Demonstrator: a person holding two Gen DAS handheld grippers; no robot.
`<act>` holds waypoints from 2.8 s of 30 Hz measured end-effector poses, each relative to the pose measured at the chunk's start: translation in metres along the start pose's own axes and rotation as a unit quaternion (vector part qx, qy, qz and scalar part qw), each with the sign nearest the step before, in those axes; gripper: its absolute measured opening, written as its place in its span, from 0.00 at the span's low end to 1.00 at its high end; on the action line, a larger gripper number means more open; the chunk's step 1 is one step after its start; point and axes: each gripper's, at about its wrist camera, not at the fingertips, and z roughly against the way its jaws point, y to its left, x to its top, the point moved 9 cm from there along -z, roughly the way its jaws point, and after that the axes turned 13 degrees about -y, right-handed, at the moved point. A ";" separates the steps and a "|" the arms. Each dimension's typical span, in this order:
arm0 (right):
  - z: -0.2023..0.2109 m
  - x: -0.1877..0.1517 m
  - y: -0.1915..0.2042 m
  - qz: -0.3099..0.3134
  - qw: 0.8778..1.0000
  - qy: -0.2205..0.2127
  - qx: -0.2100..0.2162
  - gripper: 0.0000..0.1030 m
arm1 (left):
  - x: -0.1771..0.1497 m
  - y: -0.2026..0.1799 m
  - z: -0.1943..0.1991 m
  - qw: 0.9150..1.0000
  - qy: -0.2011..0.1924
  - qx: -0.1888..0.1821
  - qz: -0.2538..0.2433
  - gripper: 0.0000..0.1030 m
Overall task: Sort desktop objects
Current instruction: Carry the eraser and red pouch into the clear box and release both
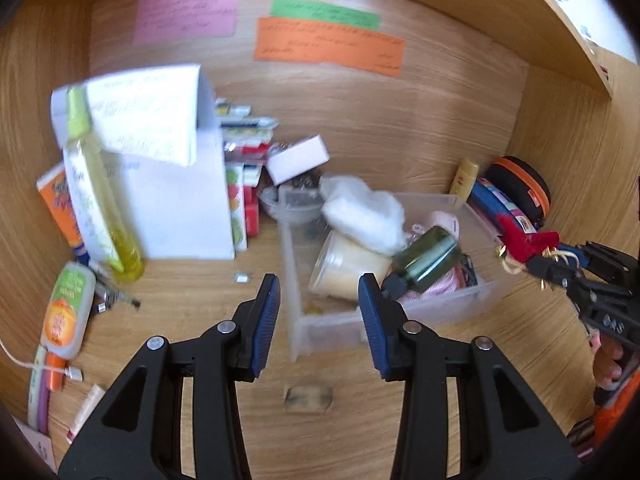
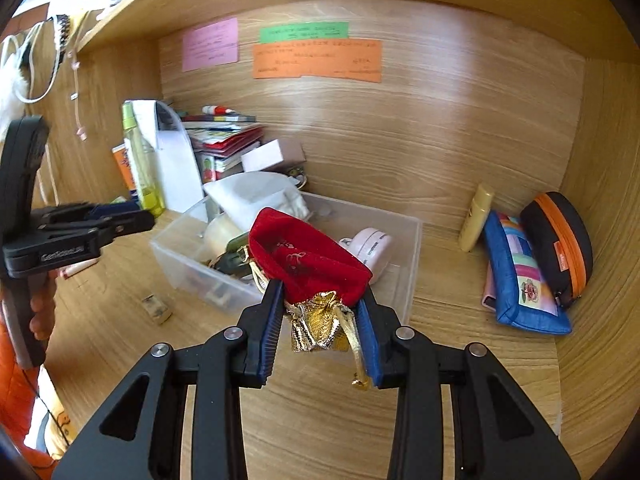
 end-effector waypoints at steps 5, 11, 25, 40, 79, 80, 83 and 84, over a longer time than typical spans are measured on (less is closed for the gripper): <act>-0.010 0.008 -0.012 -0.022 1.000 -0.006 -0.005 0.31 | -0.035 0.012 0.007 0.999 0.040 0.011 -0.005 0.41; -0.018 0.027 -0.024 -0.035 0.999 -0.027 -0.022 0.31 | -0.079 0.002 0.001 0.995 0.092 0.012 -0.032 0.53; -0.055 0.018 -0.026 -0.039 0.999 -0.014 -0.033 0.32 | -0.106 -0.004 -0.021 0.987 0.137 0.040 -0.072 0.56; -0.068 -0.007 -0.028 -0.041 0.999 0.016 -0.029 0.34 | -0.095 0.019 -0.014 0.991 0.114 0.068 -0.019 0.38; -0.046 0.004 -0.009 -0.007 0.999 -0.018 -0.034 0.92 | -0.014 -0.015 -0.055 0.998 0.044 0.031 -0.029 0.38; -0.046 0.005 -0.009 -0.007 0.999 -0.021 -0.036 0.97 | -0.014 -0.015 -0.054 0.998 0.042 0.030 -0.029 0.38; -0.046 0.006 -0.009 -0.006 0.999 -0.026 -0.037 0.98 | -0.012 -0.016 -0.048 0.999 0.036 0.029 -0.027 0.38; -0.046 0.006 -0.009 -0.005 0.999 -0.025 -0.036 0.98 | -0.011 -0.016 -0.046 0.999 0.033 0.030 -0.028 0.38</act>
